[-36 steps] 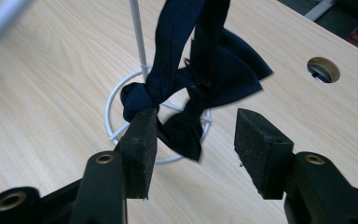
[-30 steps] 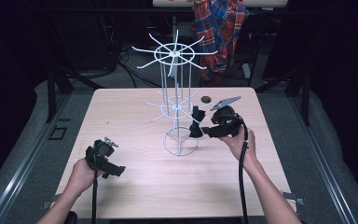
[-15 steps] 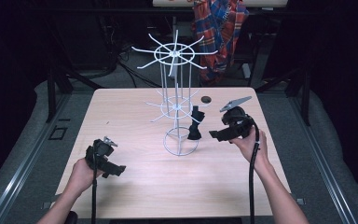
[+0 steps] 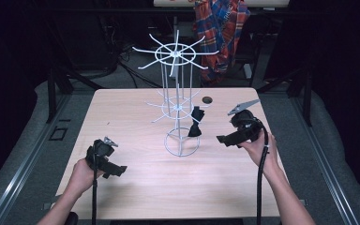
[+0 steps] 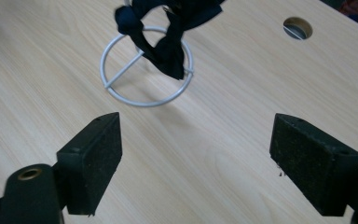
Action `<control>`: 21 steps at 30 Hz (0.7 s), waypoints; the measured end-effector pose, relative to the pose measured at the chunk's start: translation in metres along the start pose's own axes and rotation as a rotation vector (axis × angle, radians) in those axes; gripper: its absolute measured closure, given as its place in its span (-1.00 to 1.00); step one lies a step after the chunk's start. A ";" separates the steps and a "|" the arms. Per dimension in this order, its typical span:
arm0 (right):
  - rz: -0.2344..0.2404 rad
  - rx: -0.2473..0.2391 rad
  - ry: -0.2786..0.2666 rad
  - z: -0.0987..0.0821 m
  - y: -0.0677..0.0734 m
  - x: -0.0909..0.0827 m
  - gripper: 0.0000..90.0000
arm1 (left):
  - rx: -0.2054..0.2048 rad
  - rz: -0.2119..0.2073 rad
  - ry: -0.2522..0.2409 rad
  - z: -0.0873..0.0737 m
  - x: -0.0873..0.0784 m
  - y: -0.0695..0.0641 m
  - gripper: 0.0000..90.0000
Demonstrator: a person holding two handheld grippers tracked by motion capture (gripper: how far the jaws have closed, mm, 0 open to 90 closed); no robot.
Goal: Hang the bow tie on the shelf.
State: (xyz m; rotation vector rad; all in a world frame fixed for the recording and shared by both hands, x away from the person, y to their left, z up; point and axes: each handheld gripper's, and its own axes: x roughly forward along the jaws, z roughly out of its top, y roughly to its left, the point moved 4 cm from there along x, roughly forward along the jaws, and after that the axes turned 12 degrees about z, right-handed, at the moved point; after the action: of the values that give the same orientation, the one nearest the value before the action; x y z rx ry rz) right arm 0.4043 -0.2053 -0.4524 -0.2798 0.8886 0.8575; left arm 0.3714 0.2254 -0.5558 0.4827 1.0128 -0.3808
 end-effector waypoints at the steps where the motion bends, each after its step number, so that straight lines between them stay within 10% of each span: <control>1: -0.001 0.006 -0.005 -0.002 -0.002 -0.001 -0.66 | 0.001 0.002 0.002 0.000 0.000 0.000 -1.00; 21: -0.007 0.097 0.053 -0.058 -0.020 -0.009 -0.83 | 0.002 0.008 0.007 0.000 -0.001 -0.002 -1.00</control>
State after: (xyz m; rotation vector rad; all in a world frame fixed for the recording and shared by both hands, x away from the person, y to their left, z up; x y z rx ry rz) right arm 0.3834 -0.2547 -0.4836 -0.2224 0.9750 0.8011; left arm 0.3697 0.2244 -0.5553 0.4898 1.0169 -0.3727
